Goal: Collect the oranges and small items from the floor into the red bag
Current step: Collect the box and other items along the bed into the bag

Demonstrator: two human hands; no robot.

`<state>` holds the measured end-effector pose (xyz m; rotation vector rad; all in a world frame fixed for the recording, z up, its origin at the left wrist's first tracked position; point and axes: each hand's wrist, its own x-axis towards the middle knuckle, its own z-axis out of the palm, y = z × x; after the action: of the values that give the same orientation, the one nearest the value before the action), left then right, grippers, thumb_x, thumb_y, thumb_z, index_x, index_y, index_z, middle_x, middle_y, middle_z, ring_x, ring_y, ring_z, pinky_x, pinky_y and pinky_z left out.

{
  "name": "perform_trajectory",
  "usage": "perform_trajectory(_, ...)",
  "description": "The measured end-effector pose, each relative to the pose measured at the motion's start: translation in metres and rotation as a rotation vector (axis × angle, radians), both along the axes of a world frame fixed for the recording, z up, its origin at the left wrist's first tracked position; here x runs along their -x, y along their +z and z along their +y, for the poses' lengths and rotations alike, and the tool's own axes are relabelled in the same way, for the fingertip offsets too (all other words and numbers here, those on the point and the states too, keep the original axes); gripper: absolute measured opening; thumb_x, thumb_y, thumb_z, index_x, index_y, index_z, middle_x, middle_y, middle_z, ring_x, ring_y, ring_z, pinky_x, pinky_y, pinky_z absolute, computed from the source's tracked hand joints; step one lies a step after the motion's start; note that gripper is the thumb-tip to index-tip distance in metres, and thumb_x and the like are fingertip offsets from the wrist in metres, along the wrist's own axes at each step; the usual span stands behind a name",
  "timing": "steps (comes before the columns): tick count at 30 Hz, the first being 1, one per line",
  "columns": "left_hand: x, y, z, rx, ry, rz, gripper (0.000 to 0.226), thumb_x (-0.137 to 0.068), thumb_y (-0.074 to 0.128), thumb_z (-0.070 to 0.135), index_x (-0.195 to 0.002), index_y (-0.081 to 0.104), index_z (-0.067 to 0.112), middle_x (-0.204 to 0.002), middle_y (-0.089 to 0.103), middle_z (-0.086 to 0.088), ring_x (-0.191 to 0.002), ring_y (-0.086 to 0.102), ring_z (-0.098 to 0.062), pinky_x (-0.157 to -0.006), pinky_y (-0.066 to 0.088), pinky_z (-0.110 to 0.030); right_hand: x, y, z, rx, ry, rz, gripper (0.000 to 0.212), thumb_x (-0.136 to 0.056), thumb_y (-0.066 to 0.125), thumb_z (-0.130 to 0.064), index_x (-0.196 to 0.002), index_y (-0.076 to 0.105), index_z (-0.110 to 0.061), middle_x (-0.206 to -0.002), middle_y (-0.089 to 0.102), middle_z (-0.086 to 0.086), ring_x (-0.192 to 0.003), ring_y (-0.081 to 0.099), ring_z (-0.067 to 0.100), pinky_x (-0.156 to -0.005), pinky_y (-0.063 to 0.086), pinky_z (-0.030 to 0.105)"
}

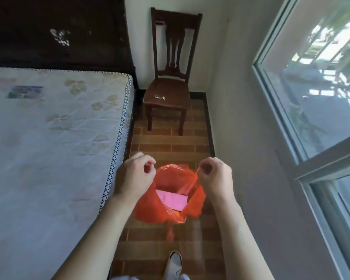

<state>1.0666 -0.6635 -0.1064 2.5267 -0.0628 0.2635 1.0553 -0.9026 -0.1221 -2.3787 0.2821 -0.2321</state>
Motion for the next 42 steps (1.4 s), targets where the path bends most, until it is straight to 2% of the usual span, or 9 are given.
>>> perform_trajectory(4,-0.02,0.021,0.004,0.04,0.009,-0.046,0.019,-0.077,0.075,0.008,-0.082,0.074,0.026,-0.081,0.065,0.012,-0.068,0.06,-0.009,-0.061,0.051,-0.025,-0.028,0.021,-0.008,-0.014,-0.003,-0.004,0.02,-0.075,0.069,-0.002,-0.082,0.077,-0.02,-0.082,0.071,-0.009,-0.075,0.065,0.008,-0.068,0.043,0.005)
perform_trajectory(7,-0.045,0.028,0.01,0.068,0.036,-0.055,0.019,-0.076,0.075,0.005,-0.081,0.075,0.024,-0.079,0.065,0.01,-0.067,0.059,-0.01,-0.06,0.052,-0.026,-0.053,0.034,-0.009,-0.027,0.001,-0.036,0.018,-0.077,0.07,-0.003,-0.082,0.078,-0.018,-0.081,0.073,-0.008,-0.075,0.066,0.008,-0.068,0.038,0.0)
perform_trajectory(15,-0.132,0.015,0.035,0.118,0.011,-0.032,0.02,-0.077,0.075,0.007,-0.081,0.074,0.027,-0.077,0.062,0.013,-0.067,0.058,-0.008,-0.06,0.052,-0.028,-0.133,0.033,0.014,-0.043,-0.027,-0.007,0.018,-0.08,0.067,-0.005,-0.085,0.078,-0.018,-0.081,0.073,-0.011,-0.078,0.067,0.005,-0.074,0.054,0.021)
perform_trajectory(20,-0.207,0.003,0.061,0.145,-0.016,-0.005,0.021,-0.077,0.076,0.008,-0.081,0.074,0.028,-0.077,0.061,0.016,-0.068,0.057,-0.005,-0.06,0.045,-0.017,-0.199,0.027,0.037,-0.023,-0.041,0.056,0.018,-0.078,0.07,-0.007,-0.082,0.077,-0.023,-0.079,0.071,-0.014,-0.076,0.066,0.003,-0.071,0.054,0.022)
perform_trajectory(24,-0.266,-0.006,0.083,0.164,-0.036,0.021,0.021,-0.078,0.076,0.008,-0.081,0.074,0.029,-0.078,0.061,0.017,-0.069,0.058,-0.005,-0.061,0.047,-0.019,-0.255,0.023,0.054,-0.002,-0.043,0.11,0.021,-0.076,0.068,-0.006,-0.079,0.075,-0.026,-0.077,0.07,-0.014,-0.075,0.065,0.002,-0.069,0.051,0.02)
perform_trajectory(28,-0.312,-0.014,0.101,0.179,-0.061,0.018,0.02,-0.079,0.077,0.009,-0.083,0.074,0.029,-0.079,0.062,0.017,-0.072,0.059,-0.005,-0.062,0.048,-0.018,-0.302,0.023,0.069,0.006,-0.06,0.107,0.023,-0.076,0.069,-0.005,-0.077,0.074,-0.027,-0.074,0.069,-0.014,-0.072,0.063,0.002,-0.064,0.045,0.015)
perform_trajectory(31,-0.342,-0.017,0.109,0.192,-0.059,0.018,0.019,-0.079,0.077,0.009,-0.083,0.074,0.028,-0.079,0.061,0.017,-0.069,0.057,-0.002,-0.061,0.045,-0.014,-0.333,0.023,0.077,-0.001,-0.059,0.095,0.022,-0.076,0.071,-0.005,-0.077,0.074,-0.027,-0.073,0.069,-0.014,-0.073,0.063,0.002,-0.064,0.046,0.017)
perform_trajectory(37,-0.398,-0.014,0.112,0.2,-0.046,-0.01,0.019,-0.08,0.077,0.007,-0.083,0.073,0.026,-0.079,0.063,0.014,-0.069,0.06,-0.004,-0.061,0.055,-0.03,-0.399,0.025,0.085,-0.013,-0.033,0.048,0.021,-0.077,0.071,-0.004,-0.082,0.077,-0.023,-0.078,0.071,-0.013,-0.075,0.066,0.004,-0.07,0.054,0.023)
perform_trajectory(42,-0.444,-0.017,0.102,0.182,-0.026,0.005,0.016,-0.082,0.078,0.009,-0.088,0.076,0.025,-0.084,0.066,0.014,-0.074,0.063,-0.005,-0.062,0.058,-0.029,-0.459,0.014,0.085,-0.037,0.014,0.052,0.021,-0.076,0.069,-0.004,-0.082,0.077,-0.023,-0.081,0.071,-0.013,-0.076,0.065,0.003,-0.07,0.051,0.019)
